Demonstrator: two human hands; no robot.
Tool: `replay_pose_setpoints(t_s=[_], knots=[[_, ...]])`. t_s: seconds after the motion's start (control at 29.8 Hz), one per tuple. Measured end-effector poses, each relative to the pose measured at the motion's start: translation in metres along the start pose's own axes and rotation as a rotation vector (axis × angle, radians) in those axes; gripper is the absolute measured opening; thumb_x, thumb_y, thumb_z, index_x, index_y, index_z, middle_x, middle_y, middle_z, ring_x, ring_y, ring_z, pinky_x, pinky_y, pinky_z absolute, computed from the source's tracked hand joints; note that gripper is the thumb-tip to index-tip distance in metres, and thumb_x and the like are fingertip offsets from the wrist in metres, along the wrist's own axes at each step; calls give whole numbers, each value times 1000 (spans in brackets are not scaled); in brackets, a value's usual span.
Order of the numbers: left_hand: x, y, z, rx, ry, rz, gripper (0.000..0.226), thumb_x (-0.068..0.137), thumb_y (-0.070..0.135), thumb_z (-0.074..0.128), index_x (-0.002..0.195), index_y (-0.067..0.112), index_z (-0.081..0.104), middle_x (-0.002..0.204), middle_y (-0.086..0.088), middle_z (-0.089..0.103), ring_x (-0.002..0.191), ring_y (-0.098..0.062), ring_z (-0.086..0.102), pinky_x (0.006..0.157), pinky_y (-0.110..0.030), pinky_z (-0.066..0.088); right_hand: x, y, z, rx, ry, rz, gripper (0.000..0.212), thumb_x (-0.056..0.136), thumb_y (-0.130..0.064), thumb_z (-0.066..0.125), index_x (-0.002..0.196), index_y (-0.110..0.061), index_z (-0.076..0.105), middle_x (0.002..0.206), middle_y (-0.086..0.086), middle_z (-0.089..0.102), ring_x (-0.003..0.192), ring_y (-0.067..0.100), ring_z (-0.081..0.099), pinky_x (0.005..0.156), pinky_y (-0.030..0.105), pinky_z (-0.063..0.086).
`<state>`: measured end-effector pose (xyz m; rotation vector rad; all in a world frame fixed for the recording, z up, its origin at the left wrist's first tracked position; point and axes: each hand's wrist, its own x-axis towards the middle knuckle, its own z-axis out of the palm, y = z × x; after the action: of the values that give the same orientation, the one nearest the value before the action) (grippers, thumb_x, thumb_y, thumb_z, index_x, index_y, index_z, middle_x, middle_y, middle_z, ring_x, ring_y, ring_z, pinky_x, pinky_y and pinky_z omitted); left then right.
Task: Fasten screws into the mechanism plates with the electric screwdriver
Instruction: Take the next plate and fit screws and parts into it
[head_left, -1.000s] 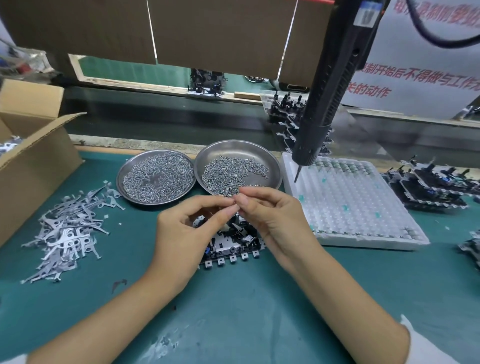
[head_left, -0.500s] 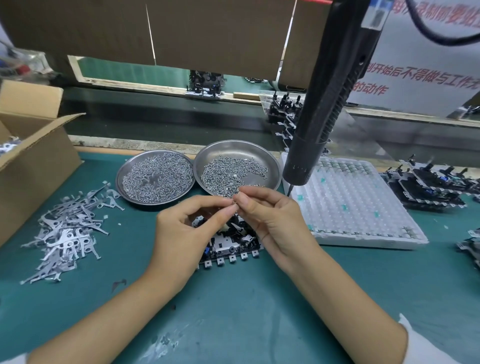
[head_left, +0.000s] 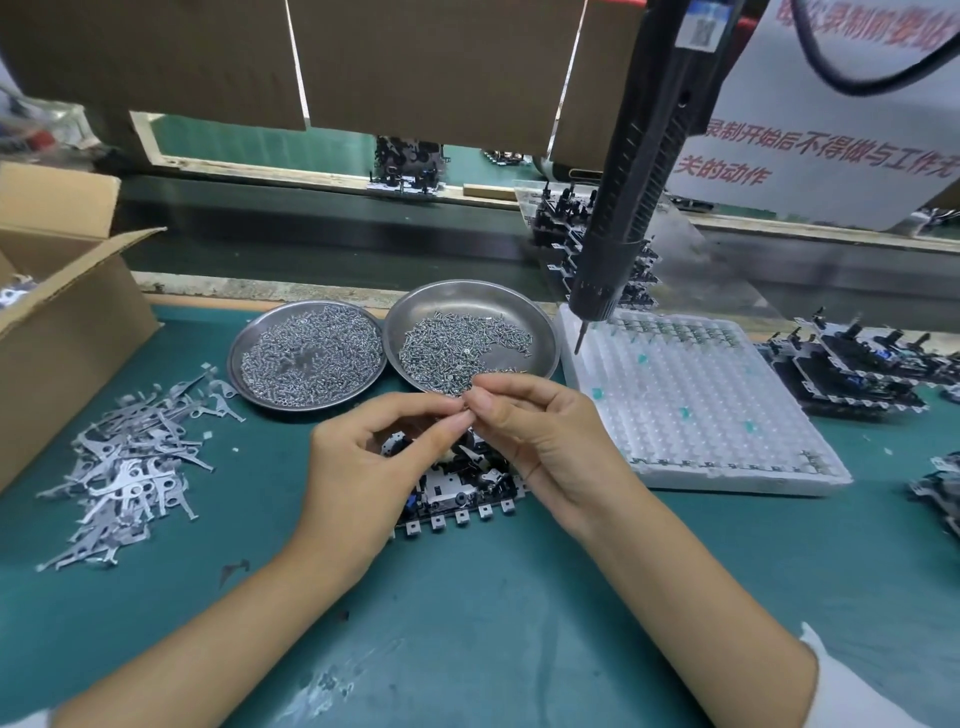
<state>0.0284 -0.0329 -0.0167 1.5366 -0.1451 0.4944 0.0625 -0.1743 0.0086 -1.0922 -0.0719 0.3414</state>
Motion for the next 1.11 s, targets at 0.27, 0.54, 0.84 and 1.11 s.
replay_pose_setpoints(t_s=[0.27,0.54,0.84,1.11], knots=[[-1,-1,-1,69,-34,44,19,69,25,75,86,30,75,82,8,74,74,-9,69,71,-16,51,3,-4,-6,-75,-66,35,15,57,-7,78,71,-14,77,72,7,72,70,15,71,68,21,55],[-3,0,-2,100,-100,26,18,74,25,72,90,30,73,85,3,72,74,-16,66,72,-28,54,5,-5,-8,-60,-113,171,17,61,-10,74,77,-13,77,82,7,69,76,12,68,68,16,53],[0,-1,-1,19,29,-38,14,76,13,71,84,24,73,81,11,73,71,4,64,65,-6,46,0,-78,-56,-897,76,117,9,83,-4,69,76,-9,71,65,3,68,60,14,62,55,18,52],[3,-5,0,14,83,-55,18,75,8,74,81,26,73,79,12,73,72,3,66,68,-7,47,72,-95,-114,-1597,449,-271,30,85,8,51,105,-3,71,100,13,69,84,19,57,80,24,45]])
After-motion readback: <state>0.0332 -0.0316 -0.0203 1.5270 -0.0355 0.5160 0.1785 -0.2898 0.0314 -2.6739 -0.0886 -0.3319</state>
